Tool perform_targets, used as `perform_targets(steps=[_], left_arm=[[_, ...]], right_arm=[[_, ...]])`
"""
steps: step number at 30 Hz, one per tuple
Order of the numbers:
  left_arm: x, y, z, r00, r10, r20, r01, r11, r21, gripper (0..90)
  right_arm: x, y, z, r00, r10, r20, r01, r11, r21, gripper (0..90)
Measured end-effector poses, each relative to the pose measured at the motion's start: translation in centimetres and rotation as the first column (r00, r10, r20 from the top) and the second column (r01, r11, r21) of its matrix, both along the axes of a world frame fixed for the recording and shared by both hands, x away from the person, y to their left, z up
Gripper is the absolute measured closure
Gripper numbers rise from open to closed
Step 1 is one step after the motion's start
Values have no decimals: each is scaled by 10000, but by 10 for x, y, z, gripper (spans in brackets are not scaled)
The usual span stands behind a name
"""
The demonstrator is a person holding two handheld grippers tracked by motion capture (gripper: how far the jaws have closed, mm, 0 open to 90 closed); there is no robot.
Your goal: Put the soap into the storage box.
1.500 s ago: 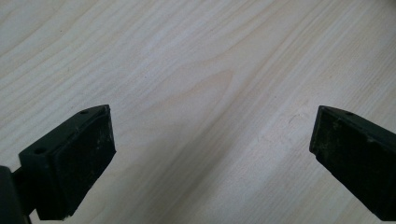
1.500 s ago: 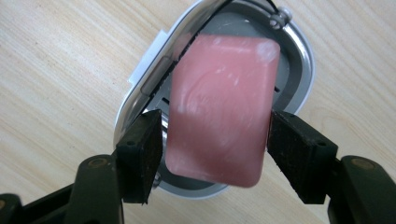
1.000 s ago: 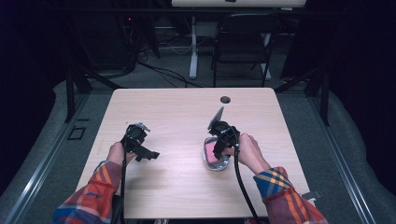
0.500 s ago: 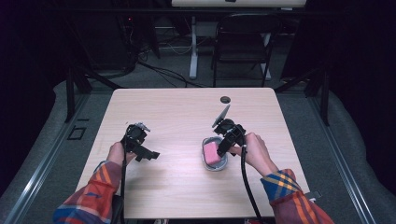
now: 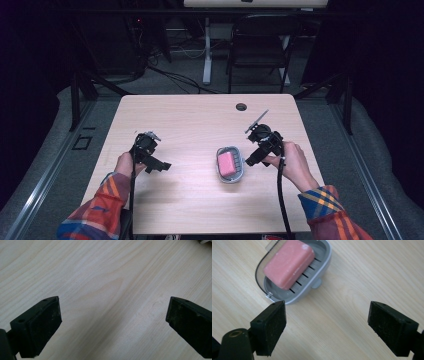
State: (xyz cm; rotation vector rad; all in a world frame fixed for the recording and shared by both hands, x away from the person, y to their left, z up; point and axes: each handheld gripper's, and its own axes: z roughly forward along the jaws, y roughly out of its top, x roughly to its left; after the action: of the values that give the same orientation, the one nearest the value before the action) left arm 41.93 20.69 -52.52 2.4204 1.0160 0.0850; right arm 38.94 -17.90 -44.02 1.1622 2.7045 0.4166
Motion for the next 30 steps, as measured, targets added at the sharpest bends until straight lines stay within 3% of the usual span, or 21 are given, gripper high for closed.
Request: perform_targets(steps=[7, 8, 14, 15, 16, 21, 30], left_arm=[[0, 0, 0, 10000, 6, 11, -6, 10000, 8, 0], [0, 0, 0, 10000, 7, 12, -7, 10000, 3, 0], [0, 0, 1, 10000, -4, 17, 4, 10000, 34, 0], [0, 1, 1, 10000, 0, 22, 0, 10000, 33, 0], [0, 1, 1, 10000, 1, 23, -1, 10000, 33, 0], [0, 1, 1, 10000, -2, 26, 2, 10000, 41, 0], [0, 0, 0, 10000, 15, -2, -15, 10000, 26, 0]], right_arm=[[-8, -27, 1, 9981, -364, 495, 354, 9992, 203, 92], [-8, -31, 2, 9986, -319, 427, 321, 9995, -37, 78], [-14, -54, -4, 9959, -682, 588, 682, 9977, 25, 24], [-15, -57, -5, 9960, -667, 590, 677, 9976, -150, 19], [-16, -60, -7, 9947, -808, 643, 805, 9967, 78, 17], [-21, -74, -13, 9930, -1007, 622, 1016, 9948, -107, 6], [-34, -109, -46, 9869, -1591, 279, 1600, 9866, -328, 0]])
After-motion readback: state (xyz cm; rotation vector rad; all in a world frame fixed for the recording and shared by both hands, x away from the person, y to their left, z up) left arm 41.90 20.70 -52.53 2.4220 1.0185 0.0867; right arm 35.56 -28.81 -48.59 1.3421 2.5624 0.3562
